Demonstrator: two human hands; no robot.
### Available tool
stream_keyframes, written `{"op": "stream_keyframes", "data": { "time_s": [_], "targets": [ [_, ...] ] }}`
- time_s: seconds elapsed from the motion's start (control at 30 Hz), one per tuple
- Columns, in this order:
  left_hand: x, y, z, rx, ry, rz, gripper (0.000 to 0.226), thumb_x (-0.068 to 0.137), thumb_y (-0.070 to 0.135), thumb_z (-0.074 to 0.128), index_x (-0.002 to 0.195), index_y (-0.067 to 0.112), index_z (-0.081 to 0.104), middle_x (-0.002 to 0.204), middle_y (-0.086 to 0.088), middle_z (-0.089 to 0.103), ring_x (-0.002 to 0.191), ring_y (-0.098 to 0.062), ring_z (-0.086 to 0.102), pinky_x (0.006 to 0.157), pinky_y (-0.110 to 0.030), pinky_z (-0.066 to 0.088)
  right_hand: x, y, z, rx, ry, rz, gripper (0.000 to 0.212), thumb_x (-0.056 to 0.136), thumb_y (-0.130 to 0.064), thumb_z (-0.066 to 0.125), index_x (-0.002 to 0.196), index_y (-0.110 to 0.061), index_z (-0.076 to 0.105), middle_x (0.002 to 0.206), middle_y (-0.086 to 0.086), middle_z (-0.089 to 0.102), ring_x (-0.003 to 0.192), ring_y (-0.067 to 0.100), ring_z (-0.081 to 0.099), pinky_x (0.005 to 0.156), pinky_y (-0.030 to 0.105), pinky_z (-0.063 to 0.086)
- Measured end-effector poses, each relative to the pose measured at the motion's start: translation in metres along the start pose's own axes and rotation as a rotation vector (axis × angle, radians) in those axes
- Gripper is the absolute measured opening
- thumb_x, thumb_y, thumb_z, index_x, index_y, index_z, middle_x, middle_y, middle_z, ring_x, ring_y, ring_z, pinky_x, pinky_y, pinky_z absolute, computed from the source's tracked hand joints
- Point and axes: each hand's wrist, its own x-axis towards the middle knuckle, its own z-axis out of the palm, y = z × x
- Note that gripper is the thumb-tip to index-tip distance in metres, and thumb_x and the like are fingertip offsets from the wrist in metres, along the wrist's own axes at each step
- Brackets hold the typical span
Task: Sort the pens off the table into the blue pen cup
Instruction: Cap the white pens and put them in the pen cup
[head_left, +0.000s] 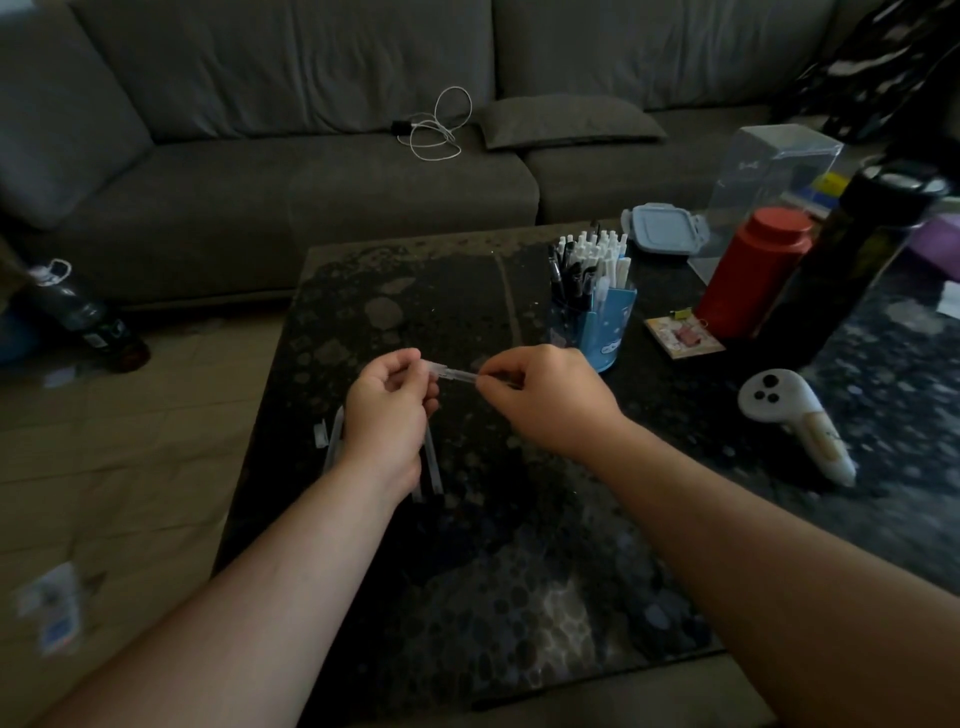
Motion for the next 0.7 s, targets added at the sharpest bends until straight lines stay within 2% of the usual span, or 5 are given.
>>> {"op": "stream_keyframes", "data": {
  "time_s": [0.23,0.4,0.47,0.57,0.7],
  "targets": [
    [-0.004,-0.001,0.002,-0.052,0.027,-0.023,0.010,0.106,0.024,0.064,0.110,0.023,0.074,0.101,-0.001,0.078,0.097,-0.016,0.074,0.086,-0.033,0.060,-0.005,-0.003,0.006,-0.097,0.046,-0.096,0.018,0.104,-0.040,0.062,0.119,-0.035,0.071,0.088,-0.015,0.066,0.076,0.001,0.064,0.068,0.030,0.062],
    [-0.006,0.001,0.003,-0.071,0.078,-0.017,0.008,0.105,0.022,0.066,0.106,0.023,0.073,0.098,-0.001,0.076,0.093,-0.015,0.073,0.090,-0.035,0.061,-0.006,-0.007,0.013,-0.174,0.088,-0.146,0.014,0.106,-0.040,0.059,0.115,-0.035,0.069,0.082,-0.017,0.058,0.072,-0.001,0.057,0.059,0.021,0.049],
    [-0.007,0.002,0.004,-0.049,0.104,-0.008,0.008,0.105,0.025,0.066,0.107,0.023,0.073,0.100,-0.001,0.075,0.094,-0.016,0.073,0.089,-0.034,0.061,-0.007,-0.009,0.016,-0.156,0.106,-0.146,0.015,0.106,-0.040,0.059,0.113,-0.033,0.070,0.083,-0.016,0.060,0.071,0.000,0.057,0.060,0.022,0.048],
    [-0.006,0.003,0.004,-0.075,0.127,-0.051,0.008,0.105,0.024,0.065,0.106,0.022,0.073,0.100,-0.003,0.074,0.094,-0.016,0.071,0.086,-0.032,0.060,-0.009,-0.012,0.019,-0.103,0.075,-0.128,0.016,0.106,-0.039,0.059,0.112,-0.032,0.071,0.086,-0.013,0.065,0.074,0.002,0.061,0.062,0.026,0.053],
    [-0.004,0.002,0.002,-0.075,0.132,-0.081,0.009,0.106,0.021,0.064,0.106,0.021,0.073,0.102,-0.003,0.076,0.094,-0.017,0.072,0.091,-0.037,0.061,-0.009,-0.014,0.020,-0.038,0.011,-0.093,0.012,0.106,-0.037,0.061,0.111,-0.034,0.071,0.084,-0.016,0.062,0.074,0.000,0.060,0.060,0.019,0.043]
  ]
}}
